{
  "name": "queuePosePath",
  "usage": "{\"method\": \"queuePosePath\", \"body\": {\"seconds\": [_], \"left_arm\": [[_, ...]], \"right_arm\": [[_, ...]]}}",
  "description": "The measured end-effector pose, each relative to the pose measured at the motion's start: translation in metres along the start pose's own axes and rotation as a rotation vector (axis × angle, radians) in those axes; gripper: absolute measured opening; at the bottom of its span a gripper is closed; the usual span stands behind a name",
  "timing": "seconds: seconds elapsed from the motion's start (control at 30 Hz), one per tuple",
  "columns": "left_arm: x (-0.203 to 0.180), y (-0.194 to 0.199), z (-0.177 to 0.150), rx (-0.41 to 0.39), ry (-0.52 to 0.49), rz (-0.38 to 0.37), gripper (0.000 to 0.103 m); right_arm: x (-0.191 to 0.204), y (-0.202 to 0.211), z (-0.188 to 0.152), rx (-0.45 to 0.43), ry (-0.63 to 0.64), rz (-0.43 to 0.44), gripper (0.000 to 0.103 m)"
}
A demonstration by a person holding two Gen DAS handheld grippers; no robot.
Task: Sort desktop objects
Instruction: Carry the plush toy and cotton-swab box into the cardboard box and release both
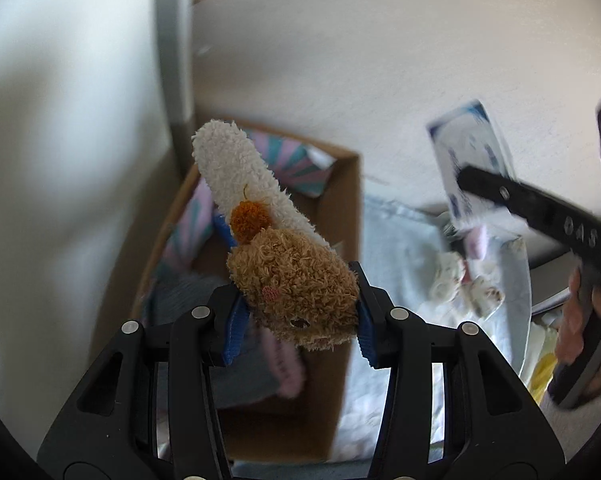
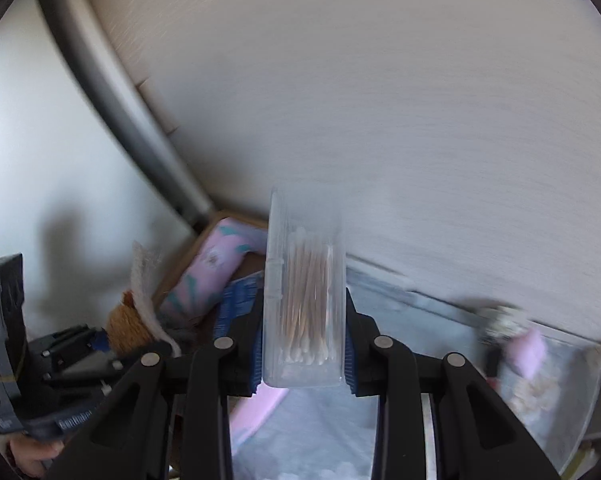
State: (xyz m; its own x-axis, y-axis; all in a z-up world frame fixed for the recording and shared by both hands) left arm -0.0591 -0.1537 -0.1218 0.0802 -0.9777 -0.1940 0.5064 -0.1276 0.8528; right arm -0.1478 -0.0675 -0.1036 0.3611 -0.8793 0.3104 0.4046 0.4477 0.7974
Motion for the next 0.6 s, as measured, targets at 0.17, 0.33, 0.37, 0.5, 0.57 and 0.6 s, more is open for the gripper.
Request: {"method": "queuePosePath", "body": {"seconds": [0.17, 0.33, 0.37, 0.5, 0.57, 0.6], "left_arm": [[0.018, -0.004, -0.018, 0.026, 0.018, -0.016, 0.042], [0.023, -0.008, -0.029, 0.033, 0.030, -0.041, 0.042], [0.024, -0.010, -0.029, 0.036, 0.034, -0.046, 0.042], [0.022, -0.016, -0.028, 0.045, 0.027, -0.060, 0.042], [0.022, -0.019, -0.027, 0.048, 0.027, -0.068, 0.042], [0.023, -0.021, -0.027, 0.047, 0.029, -0.072, 0.042]], "right_arm": [[0.038, -0.050, -0.001, 0.095, 0.087, 0.025, 0.029], [0.055, -0.092, 0.000, 0.159, 0.147, -0.012, 0.029], [0.055, -0.097, 0.000, 0.167, 0.147, -0.015, 0.029], [0.054, -0.114, -0.001, 0.203, 0.163, -0.030, 0.029], [0.055, -0.121, -0.002, 0.223, 0.178, -0.041, 0.029], [0.055, -0.124, -0.002, 0.233, 0.180, -0.042, 0.029]]}}
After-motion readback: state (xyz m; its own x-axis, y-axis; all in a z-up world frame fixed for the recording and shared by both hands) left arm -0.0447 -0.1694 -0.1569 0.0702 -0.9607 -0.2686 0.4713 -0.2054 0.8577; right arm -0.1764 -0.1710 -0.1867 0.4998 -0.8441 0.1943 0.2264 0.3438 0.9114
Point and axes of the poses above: each gripper's, at about its wrist camera, not at the fingertips, and y roughly against the way its jaws point, x to its left, z to its top, the point moved 7 cm from there along -y, roughly the way its jaws point, and after that the axes turned 7 degrees about -y, right-handed, at the moved point
